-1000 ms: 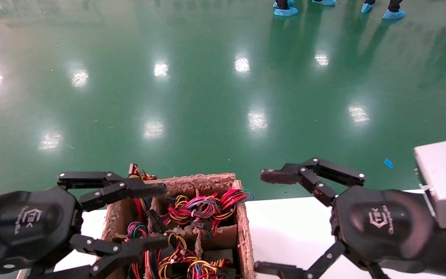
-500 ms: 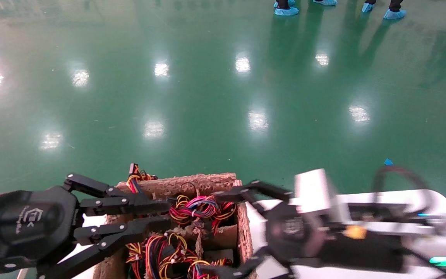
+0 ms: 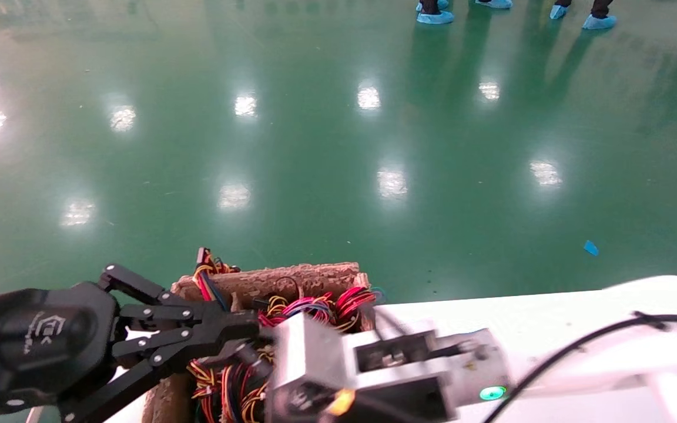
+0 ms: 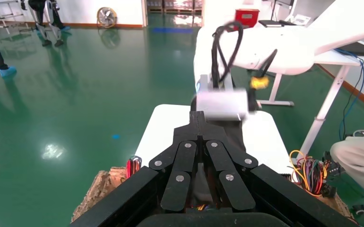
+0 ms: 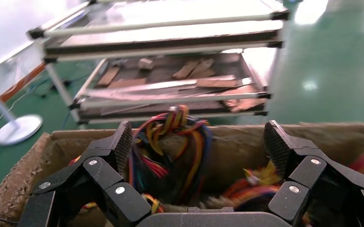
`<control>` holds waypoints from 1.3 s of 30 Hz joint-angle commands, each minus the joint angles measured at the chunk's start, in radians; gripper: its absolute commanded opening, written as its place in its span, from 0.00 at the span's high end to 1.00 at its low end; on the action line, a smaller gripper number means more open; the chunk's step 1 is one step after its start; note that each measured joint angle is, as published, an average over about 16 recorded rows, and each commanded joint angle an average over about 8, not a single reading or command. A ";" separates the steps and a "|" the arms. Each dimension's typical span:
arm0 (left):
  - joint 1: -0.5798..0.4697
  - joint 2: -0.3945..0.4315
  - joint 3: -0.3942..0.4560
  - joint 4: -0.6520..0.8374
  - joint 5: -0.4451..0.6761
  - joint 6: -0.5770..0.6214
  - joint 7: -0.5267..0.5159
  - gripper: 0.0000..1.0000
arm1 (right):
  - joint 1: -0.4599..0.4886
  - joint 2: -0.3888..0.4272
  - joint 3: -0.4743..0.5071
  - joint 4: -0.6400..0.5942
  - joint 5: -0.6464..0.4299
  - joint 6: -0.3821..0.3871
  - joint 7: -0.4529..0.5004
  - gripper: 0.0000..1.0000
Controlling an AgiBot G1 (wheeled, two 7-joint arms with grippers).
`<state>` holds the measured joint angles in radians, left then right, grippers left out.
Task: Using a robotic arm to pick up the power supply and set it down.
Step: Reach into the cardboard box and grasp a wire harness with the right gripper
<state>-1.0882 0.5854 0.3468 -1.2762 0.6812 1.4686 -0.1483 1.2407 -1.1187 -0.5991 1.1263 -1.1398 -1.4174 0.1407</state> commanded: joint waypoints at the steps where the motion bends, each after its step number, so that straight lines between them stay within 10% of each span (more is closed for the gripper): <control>1: 0.000 0.000 0.000 0.000 0.000 0.000 0.000 1.00 | 0.016 -0.035 -0.025 -0.014 -0.027 -0.006 -0.002 0.00; 8: 0.000 0.000 0.000 0.000 0.000 0.000 0.000 1.00 | 0.072 -0.130 -0.074 -0.101 -0.096 -0.004 -0.031 0.06; 18: 0.000 0.000 0.000 0.000 0.000 0.000 0.000 1.00 | 0.128 -0.205 -0.117 -0.192 -0.152 -0.005 -0.068 0.99; 39: 0.000 0.000 0.001 0.000 0.000 0.000 0.000 1.00 | 0.147 -0.215 -0.194 -0.205 -0.154 0.016 -0.092 1.00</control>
<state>-1.0884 0.5852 0.3476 -1.2762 0.6807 1.4683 -0.1480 1.3875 -1.3337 -0.7921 0.9208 -1.2936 -1.4005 0.0489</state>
